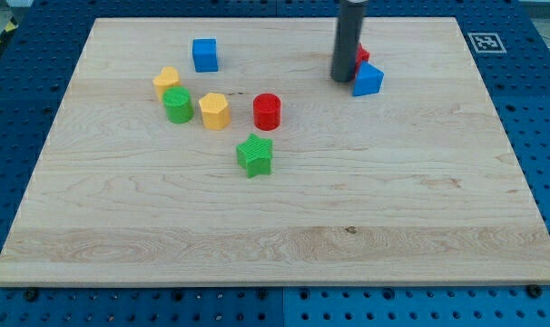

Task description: Push the triangle towards the bottom right

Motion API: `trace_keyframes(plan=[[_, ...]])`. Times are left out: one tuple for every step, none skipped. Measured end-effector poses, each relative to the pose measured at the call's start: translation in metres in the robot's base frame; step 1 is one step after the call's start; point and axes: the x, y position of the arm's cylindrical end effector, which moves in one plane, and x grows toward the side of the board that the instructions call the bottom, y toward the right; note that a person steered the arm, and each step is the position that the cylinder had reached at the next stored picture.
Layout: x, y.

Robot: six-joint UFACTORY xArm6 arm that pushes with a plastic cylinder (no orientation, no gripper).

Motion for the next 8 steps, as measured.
trace_keyframes(plan=[[0.0,0.047],[0.0,0.084],[0.0,0.105],[0.0,0.11],[-0.002,0.11],[-0.019,0.095],[-0.02,0.076],[0.0,0.071]])
